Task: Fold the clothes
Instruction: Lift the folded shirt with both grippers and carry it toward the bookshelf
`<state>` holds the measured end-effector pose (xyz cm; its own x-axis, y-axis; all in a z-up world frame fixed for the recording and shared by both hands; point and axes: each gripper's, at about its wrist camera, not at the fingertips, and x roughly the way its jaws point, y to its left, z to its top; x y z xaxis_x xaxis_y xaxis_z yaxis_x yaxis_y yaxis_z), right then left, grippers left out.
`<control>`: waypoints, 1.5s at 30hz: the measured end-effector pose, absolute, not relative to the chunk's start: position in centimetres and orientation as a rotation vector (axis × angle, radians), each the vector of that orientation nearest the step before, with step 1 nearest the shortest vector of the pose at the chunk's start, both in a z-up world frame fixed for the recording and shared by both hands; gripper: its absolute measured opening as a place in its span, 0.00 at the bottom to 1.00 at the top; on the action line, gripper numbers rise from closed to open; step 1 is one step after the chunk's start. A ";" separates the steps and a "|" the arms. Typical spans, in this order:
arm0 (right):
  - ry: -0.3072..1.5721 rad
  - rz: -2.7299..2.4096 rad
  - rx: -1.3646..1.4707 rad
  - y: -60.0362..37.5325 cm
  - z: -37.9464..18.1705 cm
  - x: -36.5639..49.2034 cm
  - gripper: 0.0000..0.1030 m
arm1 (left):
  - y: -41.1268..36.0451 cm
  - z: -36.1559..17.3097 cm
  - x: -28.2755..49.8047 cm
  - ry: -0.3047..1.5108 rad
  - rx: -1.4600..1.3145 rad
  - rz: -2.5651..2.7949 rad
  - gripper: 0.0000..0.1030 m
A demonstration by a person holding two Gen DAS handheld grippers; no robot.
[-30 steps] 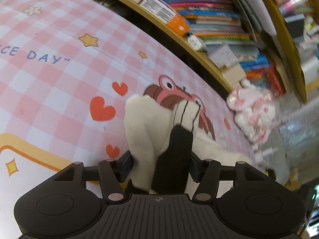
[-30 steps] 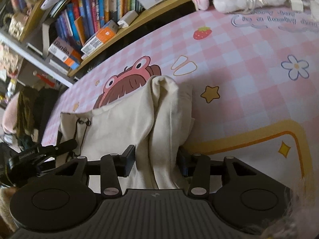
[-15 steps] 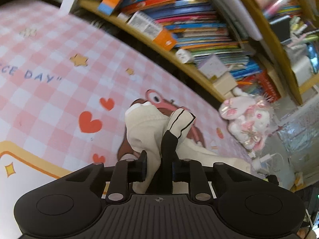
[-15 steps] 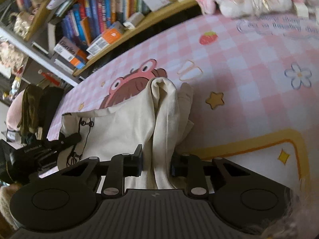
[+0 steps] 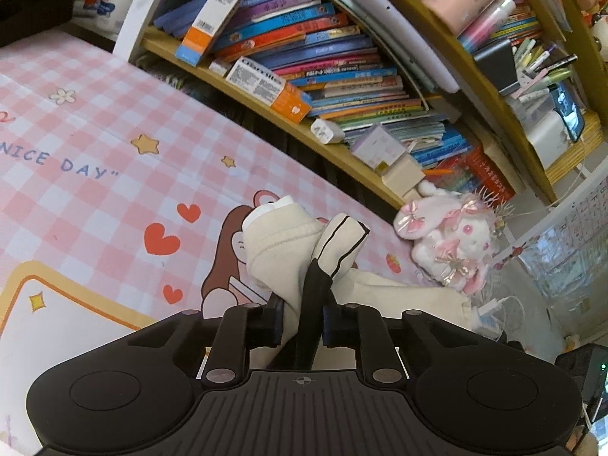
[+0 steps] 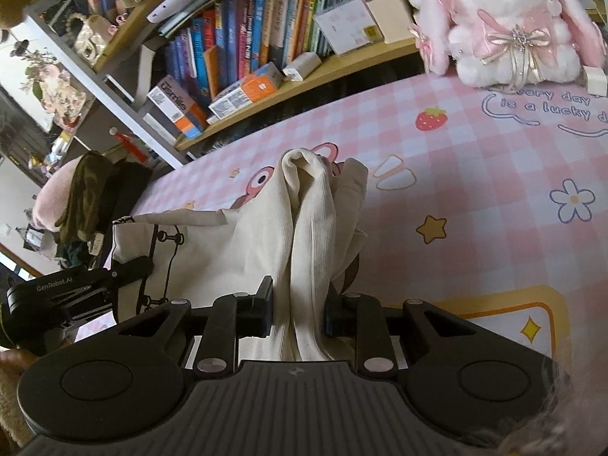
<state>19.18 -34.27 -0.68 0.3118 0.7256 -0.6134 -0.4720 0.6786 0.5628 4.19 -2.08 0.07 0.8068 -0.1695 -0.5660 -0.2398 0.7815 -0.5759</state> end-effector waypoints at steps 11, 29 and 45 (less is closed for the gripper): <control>0.947 0.845 0.299 -34.4 -0.2 18.5 0.21 | -2.2 0.8 3.0 0.621 -0.687 0.046 0.16; 0.887 0.732 0.287 -29.9 1.3 15.0 0.21 | 4.5 0.8 3.1 0.613 -0.715 -0.105 0.16; 0.824 0.638 0.267 -22.6 3.3 11.4 0.21 | 11.8 1.3 3.5 0.609 -0.714 -0.210 0.16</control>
